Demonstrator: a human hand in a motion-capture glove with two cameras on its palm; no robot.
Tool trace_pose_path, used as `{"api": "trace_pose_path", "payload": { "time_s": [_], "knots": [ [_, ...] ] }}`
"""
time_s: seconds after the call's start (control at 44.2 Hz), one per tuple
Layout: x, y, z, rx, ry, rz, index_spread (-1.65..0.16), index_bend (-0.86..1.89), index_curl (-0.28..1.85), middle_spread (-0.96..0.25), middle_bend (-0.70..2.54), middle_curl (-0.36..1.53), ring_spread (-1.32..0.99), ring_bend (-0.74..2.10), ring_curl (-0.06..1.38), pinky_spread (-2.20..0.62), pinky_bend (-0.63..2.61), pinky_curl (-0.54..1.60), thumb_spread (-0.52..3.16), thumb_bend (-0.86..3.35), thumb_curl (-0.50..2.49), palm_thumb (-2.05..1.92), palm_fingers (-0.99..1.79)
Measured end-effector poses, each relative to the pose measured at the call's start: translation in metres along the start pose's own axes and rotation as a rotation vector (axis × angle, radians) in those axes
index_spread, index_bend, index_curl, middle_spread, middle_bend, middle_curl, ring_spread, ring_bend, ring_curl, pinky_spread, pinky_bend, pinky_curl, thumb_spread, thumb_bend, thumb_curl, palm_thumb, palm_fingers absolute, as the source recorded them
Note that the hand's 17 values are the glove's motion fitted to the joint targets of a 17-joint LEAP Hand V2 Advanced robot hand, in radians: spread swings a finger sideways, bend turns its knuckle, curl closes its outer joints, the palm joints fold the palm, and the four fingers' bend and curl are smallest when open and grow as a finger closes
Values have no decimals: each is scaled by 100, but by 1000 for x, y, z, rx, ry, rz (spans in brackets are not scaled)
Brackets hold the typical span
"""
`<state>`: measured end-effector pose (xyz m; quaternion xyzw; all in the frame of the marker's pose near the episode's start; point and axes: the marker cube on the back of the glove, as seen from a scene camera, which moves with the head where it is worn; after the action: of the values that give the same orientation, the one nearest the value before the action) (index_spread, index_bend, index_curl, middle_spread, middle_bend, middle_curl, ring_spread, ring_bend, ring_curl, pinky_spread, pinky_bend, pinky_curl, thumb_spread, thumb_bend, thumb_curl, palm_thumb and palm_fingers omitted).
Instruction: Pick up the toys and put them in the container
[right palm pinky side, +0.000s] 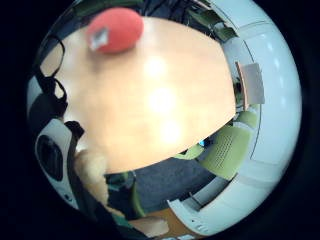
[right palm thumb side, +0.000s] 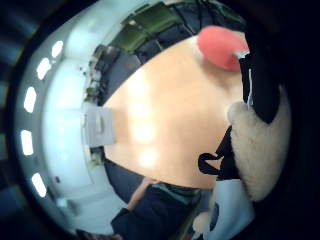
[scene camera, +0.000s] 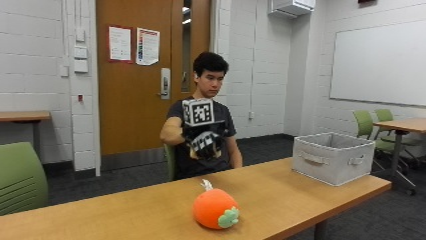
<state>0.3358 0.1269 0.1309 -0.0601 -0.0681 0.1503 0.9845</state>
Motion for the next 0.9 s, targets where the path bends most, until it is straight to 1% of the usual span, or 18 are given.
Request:
{"api": "trace_pose_path", "payload": {
  "time_s": [0.226, 0.407, 0.655, 0.769, 0.859, 0.904],
  "knots": [
    [-89, -15, -105, 182, -12, -70, -46, 11, 93, -44, 62, 59, -45, 104, 49, -47, 92, 36, 88, 21, 65, 71, 101],
    [-180, -35, -152, 262, -14, -179, -48, 12, 99, -45, 63, 62, -45, 106, 48, -48, 94, 37, 81, 19, 71, 71, 99],
    [-325, -40, -169, 300, -2, -353, -49, 11, 106, -47, 64, 66, -45, 108, 48, -48, 96, 37, 76, 16, 78, 72, 97],
    [-396, -25, -167, 296, -20, -440, -50, 11, 109, -47, 64, 68, -45, 109, 48, -47, 96, 37, 74, 15, 81, 72, 96],
    [-453, -14, -162, 297, -43, -531, -50, 11, 112, -47, 64, 69, -45, 110, 48, -47, 97, 37, 74, 15, 84, 72, 95],
    [-480, -10, -157, 296, -58, -609, -51, 11, 113, -47, 64, 69, -44, 110, 48, -47, 97, 37, 73, 15, 85, 72, 95]
  ]
}}
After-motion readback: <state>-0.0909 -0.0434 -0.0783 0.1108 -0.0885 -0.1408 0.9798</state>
